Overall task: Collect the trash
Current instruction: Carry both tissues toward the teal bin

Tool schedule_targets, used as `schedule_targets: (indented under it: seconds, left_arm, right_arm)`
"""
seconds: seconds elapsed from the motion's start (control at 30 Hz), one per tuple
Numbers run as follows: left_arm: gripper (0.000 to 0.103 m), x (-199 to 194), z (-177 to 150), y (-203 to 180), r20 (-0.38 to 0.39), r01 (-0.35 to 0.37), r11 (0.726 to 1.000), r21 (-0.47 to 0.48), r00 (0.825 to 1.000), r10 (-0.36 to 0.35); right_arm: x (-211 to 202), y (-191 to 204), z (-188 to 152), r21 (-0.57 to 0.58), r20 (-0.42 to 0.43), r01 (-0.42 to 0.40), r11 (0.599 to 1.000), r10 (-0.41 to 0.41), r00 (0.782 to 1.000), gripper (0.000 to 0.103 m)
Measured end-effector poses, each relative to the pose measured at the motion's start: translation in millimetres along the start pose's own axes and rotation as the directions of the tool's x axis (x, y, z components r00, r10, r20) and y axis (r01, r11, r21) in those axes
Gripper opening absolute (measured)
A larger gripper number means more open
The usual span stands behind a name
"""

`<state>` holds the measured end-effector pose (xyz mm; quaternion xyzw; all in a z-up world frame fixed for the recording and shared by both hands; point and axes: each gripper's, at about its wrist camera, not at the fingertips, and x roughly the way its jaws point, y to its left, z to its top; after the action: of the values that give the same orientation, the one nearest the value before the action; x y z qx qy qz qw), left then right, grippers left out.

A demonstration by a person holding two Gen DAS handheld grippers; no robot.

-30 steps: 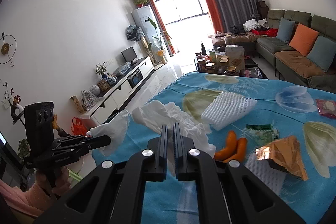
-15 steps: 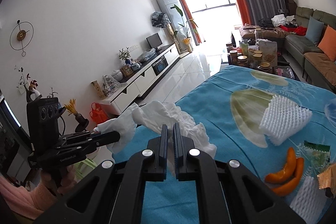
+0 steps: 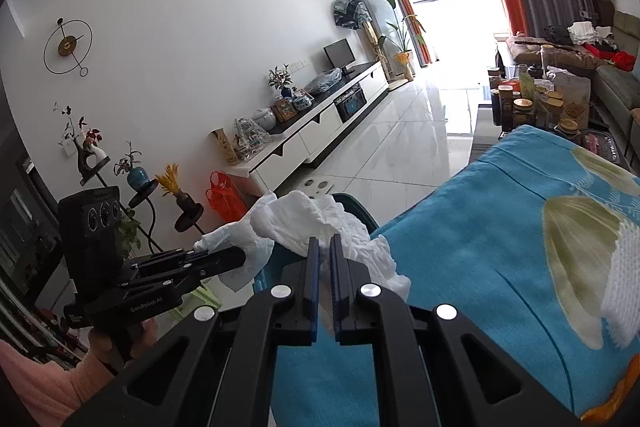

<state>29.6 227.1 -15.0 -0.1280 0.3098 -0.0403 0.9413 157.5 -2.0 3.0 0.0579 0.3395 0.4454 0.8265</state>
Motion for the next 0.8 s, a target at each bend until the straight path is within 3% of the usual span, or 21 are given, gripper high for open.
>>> schedule_targets:
  seconds: [0.43, 0.8]
  left_arm:
    - [0.011, 18.1, 3.1, 48.2, -0.033, -0.098, 0.992, -0.076, 0.995, 0.095]
    - [0.012, 42.2, -0.9, 58.8, -0.073, -0.134, 0.985, -0.106, 0.989, 0.127]
  right_arm:
    - [73.2, 18.7, 31.2, 0.001, -0.047, -0.109, 0.994, 0.109, 0.993, 0.004]
    - [131.9, 18.1, 33.4, 0.044, -0.116, -0.117, 0.992, 0.121, 0.986, 0.005]
